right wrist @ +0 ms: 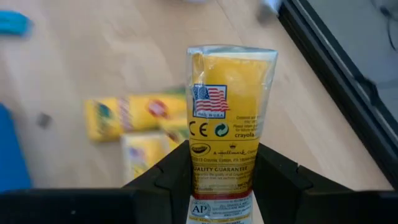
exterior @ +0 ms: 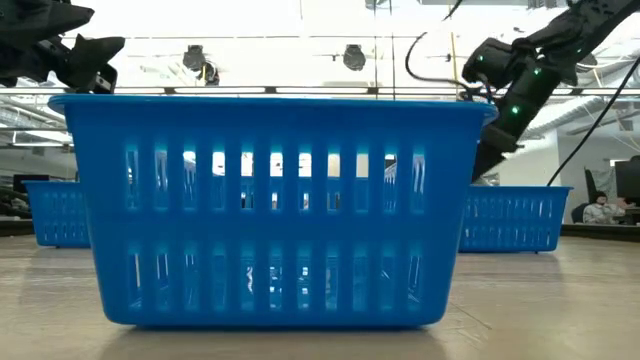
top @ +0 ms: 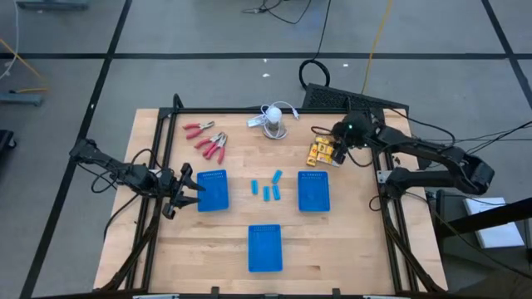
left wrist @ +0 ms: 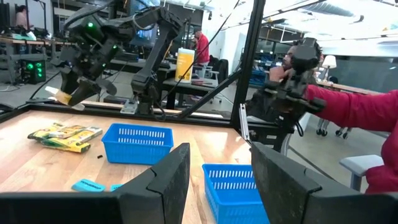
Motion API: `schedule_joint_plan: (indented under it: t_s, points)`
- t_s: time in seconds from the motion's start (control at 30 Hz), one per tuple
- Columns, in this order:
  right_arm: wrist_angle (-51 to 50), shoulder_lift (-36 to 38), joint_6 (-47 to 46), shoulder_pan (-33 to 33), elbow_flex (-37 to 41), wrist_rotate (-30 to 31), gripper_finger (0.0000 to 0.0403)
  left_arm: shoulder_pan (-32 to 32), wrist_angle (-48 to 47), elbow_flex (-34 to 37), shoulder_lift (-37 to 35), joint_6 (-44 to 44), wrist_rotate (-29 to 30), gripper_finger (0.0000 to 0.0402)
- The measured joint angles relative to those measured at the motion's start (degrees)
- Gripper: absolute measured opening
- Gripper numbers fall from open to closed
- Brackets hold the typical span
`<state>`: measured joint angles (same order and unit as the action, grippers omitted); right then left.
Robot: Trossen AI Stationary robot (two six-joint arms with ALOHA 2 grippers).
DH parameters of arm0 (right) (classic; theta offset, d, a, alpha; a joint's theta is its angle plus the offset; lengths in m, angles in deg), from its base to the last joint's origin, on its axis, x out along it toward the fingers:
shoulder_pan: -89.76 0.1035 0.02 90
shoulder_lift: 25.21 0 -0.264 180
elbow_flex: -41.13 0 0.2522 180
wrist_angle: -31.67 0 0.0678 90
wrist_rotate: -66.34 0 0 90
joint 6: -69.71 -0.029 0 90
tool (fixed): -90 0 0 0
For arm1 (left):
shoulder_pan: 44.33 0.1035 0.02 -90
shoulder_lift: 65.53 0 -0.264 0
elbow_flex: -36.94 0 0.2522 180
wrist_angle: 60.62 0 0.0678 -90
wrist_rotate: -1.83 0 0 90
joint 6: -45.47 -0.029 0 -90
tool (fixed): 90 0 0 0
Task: Pick & Place School Supplies
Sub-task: Put the yellow crayon box into the top right blue bin
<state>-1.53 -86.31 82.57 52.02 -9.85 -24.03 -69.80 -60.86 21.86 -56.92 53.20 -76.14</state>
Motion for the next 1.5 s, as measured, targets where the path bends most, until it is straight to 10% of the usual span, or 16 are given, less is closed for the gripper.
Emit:
schedule_joint_plan:
  t_s: [0.77, 1.5]
  points:
    - [6.3, -1.0, -12.0, 34.4, -4.7, 6.6, 0.0134, 0.0, 0.0, 0.0, 0.0, 0.0, 0.0, 0.0173]
    - [-11.1, -16.1, -16.7, 40.5, -13.6, 6.1, 0.0134, 0.0, 0.0, 0.0, 0.0, 0.0, 0.0, 0.0173]
